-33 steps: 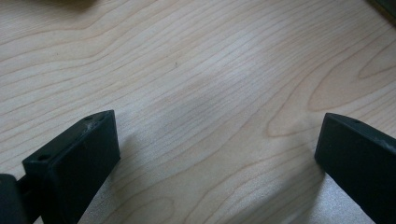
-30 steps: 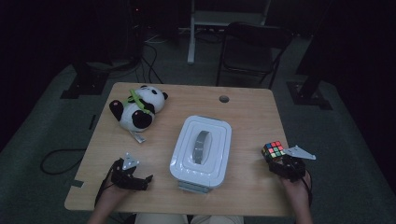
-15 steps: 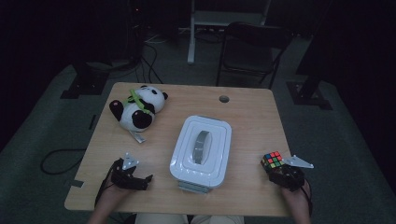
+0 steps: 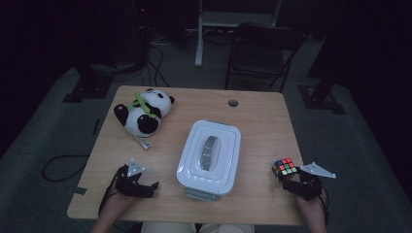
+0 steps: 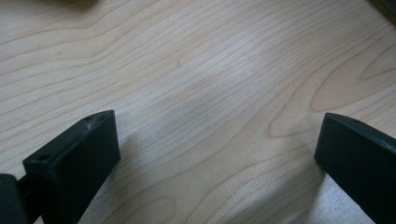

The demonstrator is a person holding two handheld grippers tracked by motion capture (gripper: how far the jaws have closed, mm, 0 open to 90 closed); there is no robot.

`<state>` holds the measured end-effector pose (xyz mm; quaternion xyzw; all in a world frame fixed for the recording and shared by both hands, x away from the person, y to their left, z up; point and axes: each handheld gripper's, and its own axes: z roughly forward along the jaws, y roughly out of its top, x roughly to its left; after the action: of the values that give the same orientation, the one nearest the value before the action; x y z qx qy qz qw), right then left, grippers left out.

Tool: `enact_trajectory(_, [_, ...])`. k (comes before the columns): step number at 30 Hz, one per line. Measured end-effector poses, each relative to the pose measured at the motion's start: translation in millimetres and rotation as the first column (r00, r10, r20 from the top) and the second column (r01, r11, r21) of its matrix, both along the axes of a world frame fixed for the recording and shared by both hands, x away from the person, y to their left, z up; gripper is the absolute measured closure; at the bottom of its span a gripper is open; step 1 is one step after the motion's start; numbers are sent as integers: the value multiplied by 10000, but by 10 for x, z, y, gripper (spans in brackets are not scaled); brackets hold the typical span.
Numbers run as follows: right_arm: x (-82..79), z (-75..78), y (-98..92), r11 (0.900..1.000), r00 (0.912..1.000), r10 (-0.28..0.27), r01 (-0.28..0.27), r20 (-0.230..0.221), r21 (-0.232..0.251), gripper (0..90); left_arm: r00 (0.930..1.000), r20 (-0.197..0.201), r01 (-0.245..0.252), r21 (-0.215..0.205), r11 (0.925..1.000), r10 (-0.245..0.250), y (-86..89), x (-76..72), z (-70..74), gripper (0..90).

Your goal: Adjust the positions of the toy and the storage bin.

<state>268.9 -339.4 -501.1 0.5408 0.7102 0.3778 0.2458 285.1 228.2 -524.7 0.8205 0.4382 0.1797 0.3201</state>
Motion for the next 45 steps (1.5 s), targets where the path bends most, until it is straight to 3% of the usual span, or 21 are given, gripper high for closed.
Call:
enact_trajectory(5, [-20, 115, -18, 9991, 9990, 26, -46, 443, 432, 176, 10000, -1, -1, 2, 10000, 1, 0, 0, 0, 6])
enact_trajectory(10, [-8, 201, 22, 9986, 9973, 330, -355, 659, 384, 120, 10000, -2, 0, 4, 10000, 0, 0, 0, 0, 6])
enact_trajectory(14, [-5, 265, 75, 9978, 9954, 445, -484, 854, 445, 127, 10000, -1, 1, 3, 10000, -1, 0, 0, 0, 6])
enact_trajectory(20, [-18, 352, 181, 9940, 9835, 891, -978, 1572, 484, 132, 10000, -1, -1, 3, 10000, 1, 0, 0, 0, 6])
enact_trajectory(27, [-30, 421, 352, 9882, 9703, 1363, -1474, 1999, 419, 134, 10000, -3, 2, 3, 10000, -2, 0, 0, 0, 6])
enact_trajectory(34, [-36, 368, 533, 9736, 9582, 2155, -2258, 1880, 348, 137, 10000, -3, 3, 5, 10000, -3, 0, 0, 0, 6])
enact_trajectory(42, [-18, 171, 727, 9491, 9454, 3035, -3109, 1186, 496, 143, 10000, -2, 1, 2, 10000, -1, 0, 0, 0, 6])
enact_trajectory(44, [-21, 143, 752, 9486, 9453, 3063, -3130, 1118, 474, 145, 10000, 0, 3, 5, 10000, -3, 0, 0, 0, 6])
enact_trajectory(45, [-16, 85, 800, 9443, 9412, 3235, -3276, 974, 301, 148, 10000, -2, 3, 5, 10000, -3, 0, 0, 0, 6])
